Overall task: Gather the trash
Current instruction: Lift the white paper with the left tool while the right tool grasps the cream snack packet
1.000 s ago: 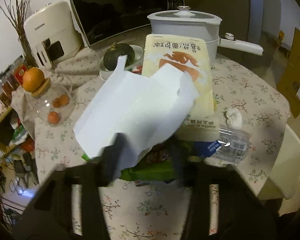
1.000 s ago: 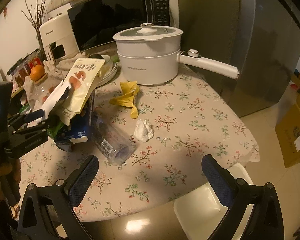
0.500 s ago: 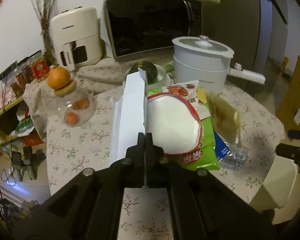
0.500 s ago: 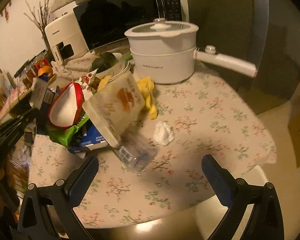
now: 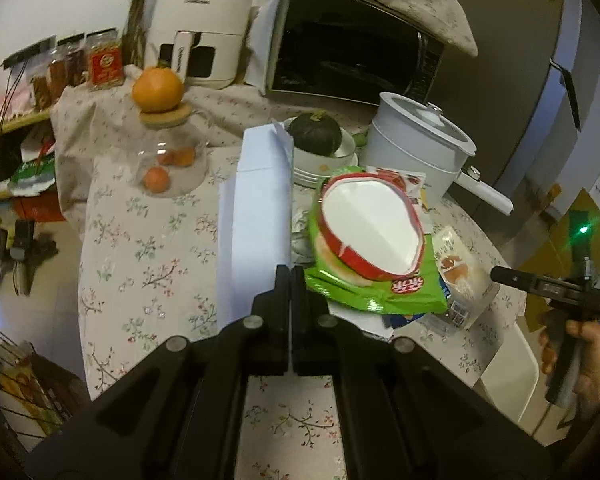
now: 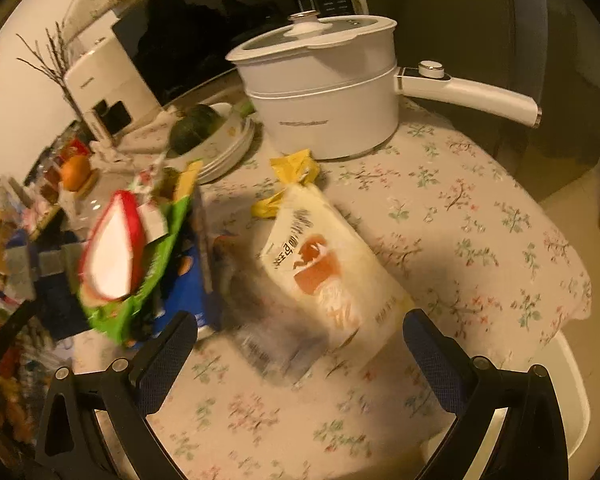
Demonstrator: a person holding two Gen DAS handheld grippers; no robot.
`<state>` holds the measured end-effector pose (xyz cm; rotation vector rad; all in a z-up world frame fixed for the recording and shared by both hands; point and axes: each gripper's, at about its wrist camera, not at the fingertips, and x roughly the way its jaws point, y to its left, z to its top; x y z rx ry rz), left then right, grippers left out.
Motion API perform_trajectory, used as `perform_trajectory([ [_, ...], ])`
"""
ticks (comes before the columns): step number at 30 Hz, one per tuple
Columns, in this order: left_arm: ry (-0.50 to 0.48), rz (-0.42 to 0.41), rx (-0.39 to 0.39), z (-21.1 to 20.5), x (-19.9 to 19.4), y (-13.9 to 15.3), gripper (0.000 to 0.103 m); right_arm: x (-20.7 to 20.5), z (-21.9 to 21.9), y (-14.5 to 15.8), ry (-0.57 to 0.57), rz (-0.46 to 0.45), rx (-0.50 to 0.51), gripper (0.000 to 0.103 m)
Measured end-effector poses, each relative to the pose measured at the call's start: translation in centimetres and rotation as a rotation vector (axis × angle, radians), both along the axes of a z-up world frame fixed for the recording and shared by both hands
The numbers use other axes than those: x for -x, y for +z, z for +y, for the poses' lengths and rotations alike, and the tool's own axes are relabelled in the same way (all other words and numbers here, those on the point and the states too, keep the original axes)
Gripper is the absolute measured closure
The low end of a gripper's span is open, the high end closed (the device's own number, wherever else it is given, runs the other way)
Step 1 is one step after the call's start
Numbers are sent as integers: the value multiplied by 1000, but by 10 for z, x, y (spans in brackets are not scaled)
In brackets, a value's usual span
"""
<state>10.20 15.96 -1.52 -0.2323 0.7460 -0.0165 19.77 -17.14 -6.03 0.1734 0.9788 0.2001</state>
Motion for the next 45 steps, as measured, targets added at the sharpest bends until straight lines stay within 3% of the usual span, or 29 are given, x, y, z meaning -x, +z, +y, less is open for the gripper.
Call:
perform_trajectory([
  [9,12,-27,55,14,9,3,102,-32,-48,-47,-133,103,-54,0],
  [11,13,-26,55,14,9,2,102,-34,-58,-56,-153,125,-114,1],
  [14,16,-37,57,15,9,5,102,-35,-59,-62,-133,146,-224,13],
  [17,25,-55,57,14,12,8,102,-35,-49,-60,-86,150,-252,47],
  [19,35,-74,57,15,14,12,102,-34,-44,-59,-70,150,-228,94],
  [32,28,-197,79,15,33,44,103,13,-63,30,-52,-72,-144,98],
  [40,-65,-278,159,-2,52,70,103,56,-91,65,-46,-143,-114,98],
  [45,-149,-293,220,-27,54,80,103,81,-114,68,-62,-138,-96,98],
])
